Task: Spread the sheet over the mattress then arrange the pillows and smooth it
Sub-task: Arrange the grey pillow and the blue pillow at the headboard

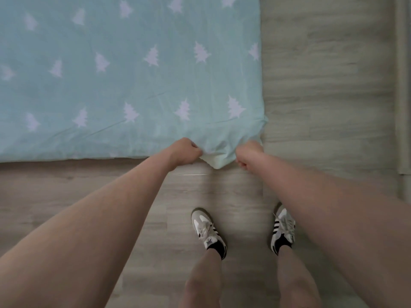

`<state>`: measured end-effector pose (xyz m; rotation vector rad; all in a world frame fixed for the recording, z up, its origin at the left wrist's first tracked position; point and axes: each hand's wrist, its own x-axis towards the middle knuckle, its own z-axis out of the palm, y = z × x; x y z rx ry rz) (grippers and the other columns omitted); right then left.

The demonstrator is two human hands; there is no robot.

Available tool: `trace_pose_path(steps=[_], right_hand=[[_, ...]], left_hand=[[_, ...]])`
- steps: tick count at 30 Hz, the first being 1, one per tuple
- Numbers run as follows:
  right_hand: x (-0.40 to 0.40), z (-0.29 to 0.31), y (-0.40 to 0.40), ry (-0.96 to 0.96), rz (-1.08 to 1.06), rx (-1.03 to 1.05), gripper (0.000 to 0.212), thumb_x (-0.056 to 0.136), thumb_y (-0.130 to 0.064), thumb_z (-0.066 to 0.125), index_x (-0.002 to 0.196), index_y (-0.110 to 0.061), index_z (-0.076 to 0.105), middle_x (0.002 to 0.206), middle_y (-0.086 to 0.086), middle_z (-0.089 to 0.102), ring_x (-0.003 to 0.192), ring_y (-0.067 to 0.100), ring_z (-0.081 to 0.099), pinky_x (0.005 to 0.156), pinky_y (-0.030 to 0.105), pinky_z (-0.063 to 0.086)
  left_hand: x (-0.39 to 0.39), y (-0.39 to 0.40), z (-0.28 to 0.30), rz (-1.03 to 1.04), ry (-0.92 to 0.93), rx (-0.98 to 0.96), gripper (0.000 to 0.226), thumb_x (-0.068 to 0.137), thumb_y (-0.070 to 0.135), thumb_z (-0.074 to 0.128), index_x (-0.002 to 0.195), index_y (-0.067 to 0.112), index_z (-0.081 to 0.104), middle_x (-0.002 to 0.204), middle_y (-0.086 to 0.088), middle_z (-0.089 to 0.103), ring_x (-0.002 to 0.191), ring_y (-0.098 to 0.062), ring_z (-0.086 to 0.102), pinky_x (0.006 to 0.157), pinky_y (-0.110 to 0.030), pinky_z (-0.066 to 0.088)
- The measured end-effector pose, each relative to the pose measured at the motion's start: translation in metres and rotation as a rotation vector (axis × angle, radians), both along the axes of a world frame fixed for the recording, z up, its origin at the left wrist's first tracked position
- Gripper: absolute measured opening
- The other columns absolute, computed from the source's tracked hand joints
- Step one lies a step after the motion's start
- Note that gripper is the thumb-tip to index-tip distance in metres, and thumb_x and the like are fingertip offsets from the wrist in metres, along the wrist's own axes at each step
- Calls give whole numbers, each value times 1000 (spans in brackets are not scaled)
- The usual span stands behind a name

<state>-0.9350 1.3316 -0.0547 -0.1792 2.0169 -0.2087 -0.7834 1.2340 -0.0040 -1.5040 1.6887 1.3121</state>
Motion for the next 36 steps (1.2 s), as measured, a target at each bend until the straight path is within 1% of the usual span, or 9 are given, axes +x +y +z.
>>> trace_pose_path(steps=[1,2,5,9,15,20,25,29,36], right_hand=[[1,5,3,-30,-52,6,19,90,-7,47,100,-2,63,91,22,67,54,25,59,39,19,39],[-1,11,5,-48,-81,10,17,89,-7,46,96,-4,62,85,19,66,48,22,54,39,19,40],[-20,48,-4,-122,-124,-48,12,90,-8,47,96,-8,57,81,14,62,52,18,53,46,23,43],[-53,117,-35,-133,-167,-179,12,89,-8,46,97,-9,56,73,12,62,49,18,52,45,19,39],[-145,229,-83,-148,-128,-325,19,88,-7,42,102,-5,56,71,13,61,48,20,50,41,18,37],[-238,320,-102,-145,-41,-447,23,89,-8,46,108,-4,58,81,13,65,50,18,55,43,18,42],[-325,406,-129,-80,-21,-585,14,93,-12,43,93,-8,56,74,10,61,53,18,55,45,20,45],[-365,449,-156,-67,-18,-643,16,92,-9,44,78,-10,52,69,9,59,53,18,54,49,24,45],[-437,482,-247,-69,5,-678,10,93,-10,46,86,-7,53,77,10,60,58,19,56,54,28,49]], left_hand=[[-1,0,5,12,2,5,29,87,16,53,99,-3,72,83,-13,67,65,-24,55,57,-25,40],[-4,-2,12,31,10,-8,28,87,16,54,97,-3,72,85,-14,70,69,-26,61,59,-26,44],[-25,-15,50,108,48,-47,27,88,16,53,96,-2,72,100,-17,74,94,-29,70,73,-31,52],[-70,-31,118,156,124,-28,20,91,14,51,98,4,67,105,-14,74,80,-21,63,63,-24,45],[-166,-57,227,206,251,-149,21,92,16,51,100,4,67,105,-12,73,79,-17,63,57,-21,44],[-248,-68,304,252,307,-253,23,92,17,52,103,1,66,106,-14,73,80,-19,64,66,-26,47],[-329,-92,378,267,373,-337,26,93,15,52,105,-2,67,107,-15,73,80,-20,64,69,-29,46],[-368,-121,418,263,414,-384,27,92,15,53,105,-3,67,107,-16,73,80,-19,65,70,-30,47],[-434,-215,443,273,457,-427,24,92,18,53,105,1,66,105,-11,72,80,-17,66,67,-27,47]])
